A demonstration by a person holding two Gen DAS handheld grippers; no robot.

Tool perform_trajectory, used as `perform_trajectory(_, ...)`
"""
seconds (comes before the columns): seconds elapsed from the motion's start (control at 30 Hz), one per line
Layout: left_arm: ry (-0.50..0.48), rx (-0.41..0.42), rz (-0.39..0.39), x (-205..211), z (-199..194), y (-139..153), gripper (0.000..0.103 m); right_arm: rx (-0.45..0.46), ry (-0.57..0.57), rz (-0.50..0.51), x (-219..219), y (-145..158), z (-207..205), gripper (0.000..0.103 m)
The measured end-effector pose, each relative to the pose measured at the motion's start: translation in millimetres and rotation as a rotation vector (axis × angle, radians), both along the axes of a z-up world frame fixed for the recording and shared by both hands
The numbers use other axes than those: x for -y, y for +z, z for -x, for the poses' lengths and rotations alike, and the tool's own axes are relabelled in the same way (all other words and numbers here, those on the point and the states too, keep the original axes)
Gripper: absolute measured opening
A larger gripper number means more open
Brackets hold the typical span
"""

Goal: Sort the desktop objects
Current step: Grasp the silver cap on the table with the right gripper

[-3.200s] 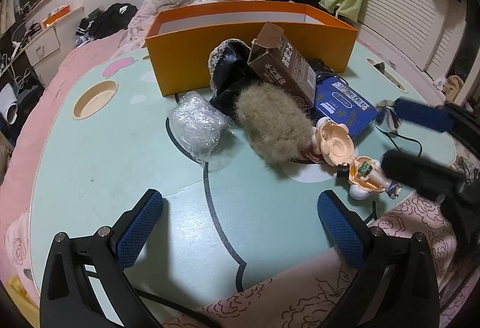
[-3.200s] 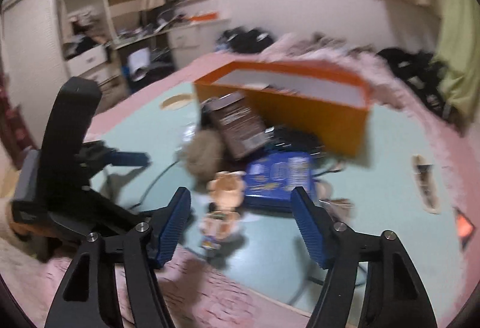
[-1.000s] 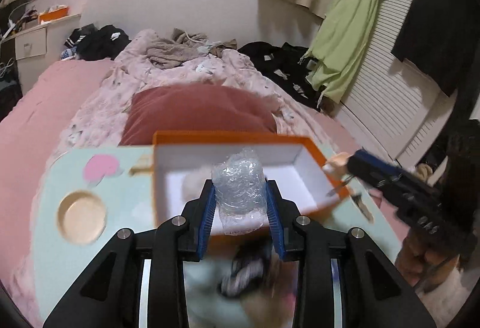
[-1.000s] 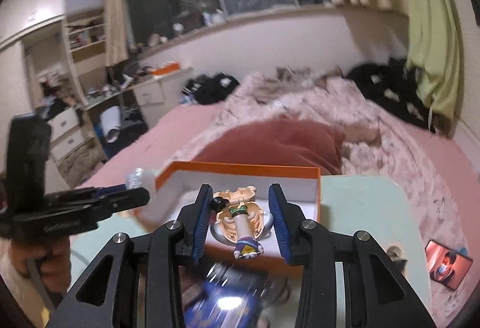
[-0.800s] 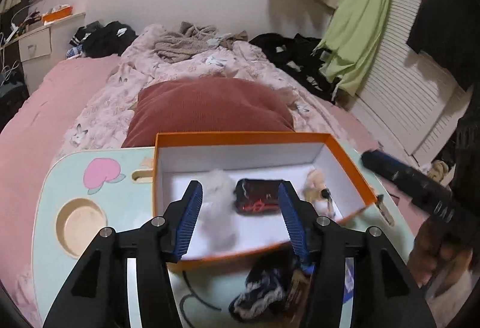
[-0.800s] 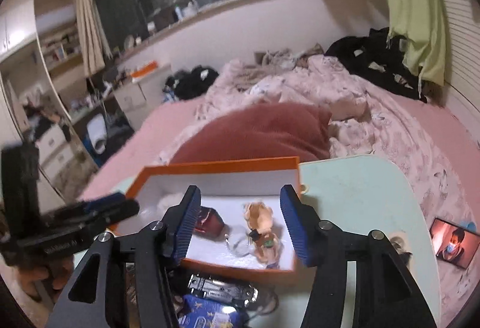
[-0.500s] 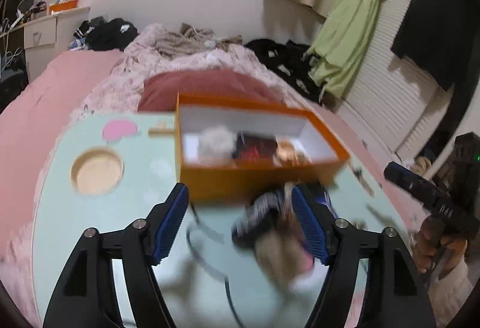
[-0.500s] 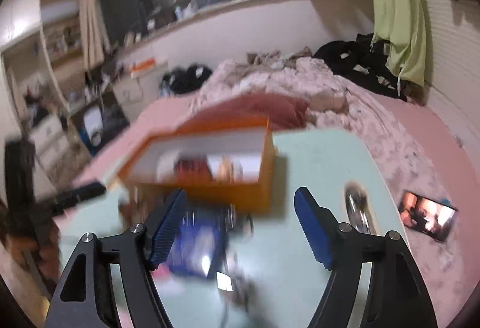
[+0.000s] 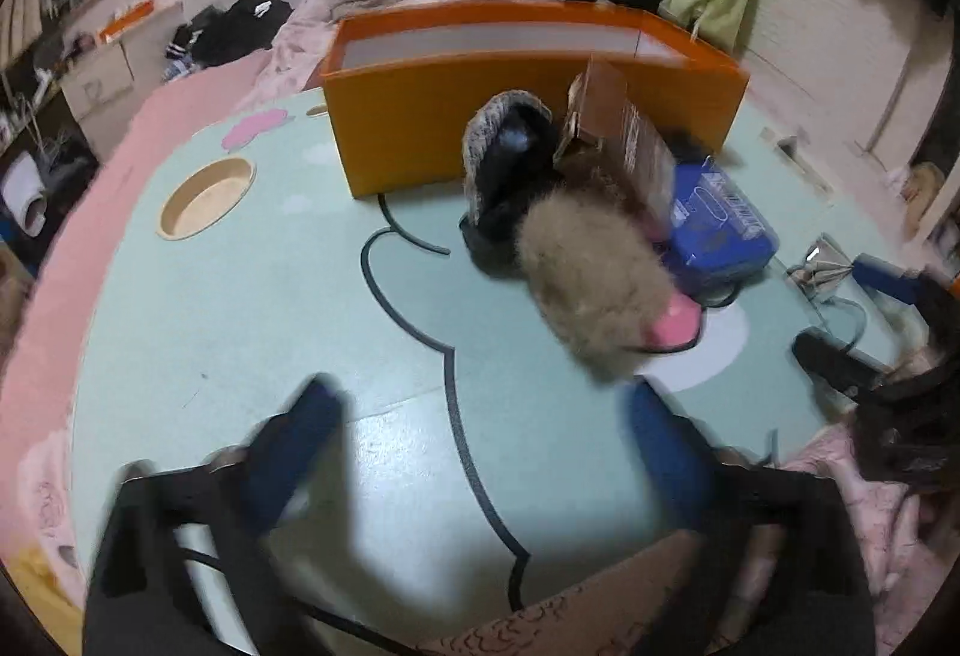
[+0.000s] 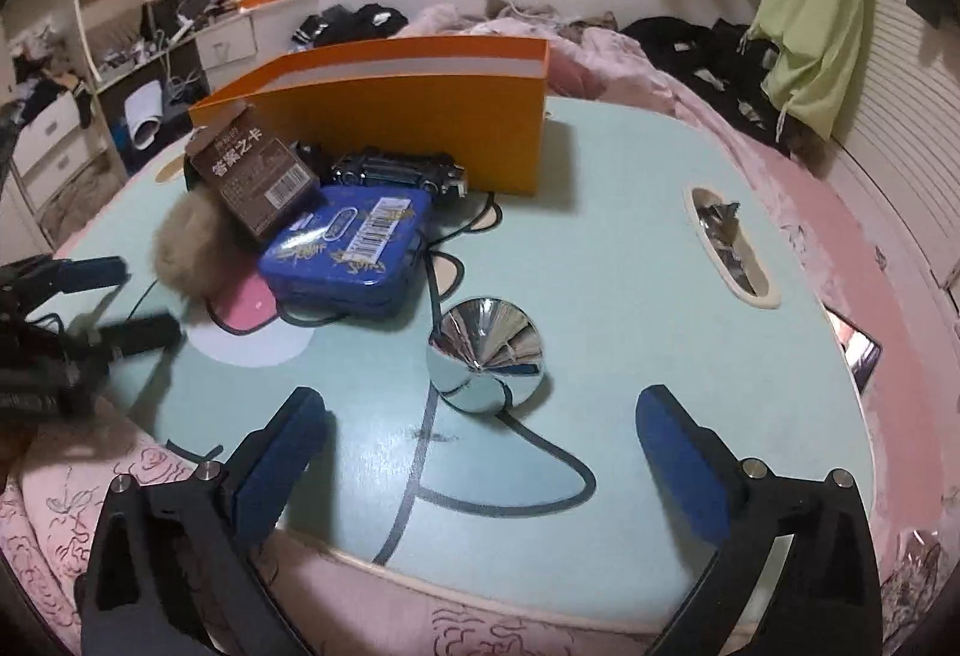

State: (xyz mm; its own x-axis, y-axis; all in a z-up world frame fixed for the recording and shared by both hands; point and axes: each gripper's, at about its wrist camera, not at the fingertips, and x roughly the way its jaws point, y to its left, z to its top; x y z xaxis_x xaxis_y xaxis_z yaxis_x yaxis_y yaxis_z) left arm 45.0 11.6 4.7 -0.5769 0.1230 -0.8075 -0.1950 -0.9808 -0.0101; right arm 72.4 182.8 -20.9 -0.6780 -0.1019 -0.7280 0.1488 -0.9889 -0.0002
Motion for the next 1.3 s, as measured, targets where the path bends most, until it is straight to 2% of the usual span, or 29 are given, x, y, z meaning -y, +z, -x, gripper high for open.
perform_trajectory(0.83,-0.002,-0.002,-0.004,0.7,-0.9,-1.2,0.103,-0.046,0.031,0.061,-10.3,5.2,2.9,0.103)
perform_trajectory(0.93,-0.002,-0.002,-0.005,0.8,-0.6,0.2,0.103,-0.092,0.01,0.05,-10.2,13.4,7.7,0.101)
perform_trajectory(1.03,-0.002,-0.002,-0.005,1.0,-0.7,0.0,0.103,-0.089,-0.037,0.052,-13.5,17.7,18.7,0.087)
perform_trajectory(1.1,-0.002,-0.002,-0.005,1.1,-0.8,-0.1,0.103,-0.055,-0.041,0.07,-14.3,13.8,25.2,0.067)
perform_trajectory(1.13,-0.002,-0.003,-0.005,1.1,-0.9,-0.1,0.103,-0.042,-0.038,0.077,-14.4,11.8,26.7,0.064)
perform_trajectory(1.2,-0.002,-0.003,-0.005,1.6,-1.1,-0.3,0.103,-0.055,-0.032,0.081,-15.0,12.2,25.3,0.033)
perform_trajectory(1.23,-0.002,-0.003,-0.006,2.1,-0.5,0.4,0.103,-0.059,-0.02,0.086,-14.4,12.3,24.4,0.029)
perform_trajectory(1.3,-0.002,-0.004,-0.005,2.2,-0.7,0.4,0.103,-0.069,-0.003,0.092,-12.9,11.7,22.2,0.028)
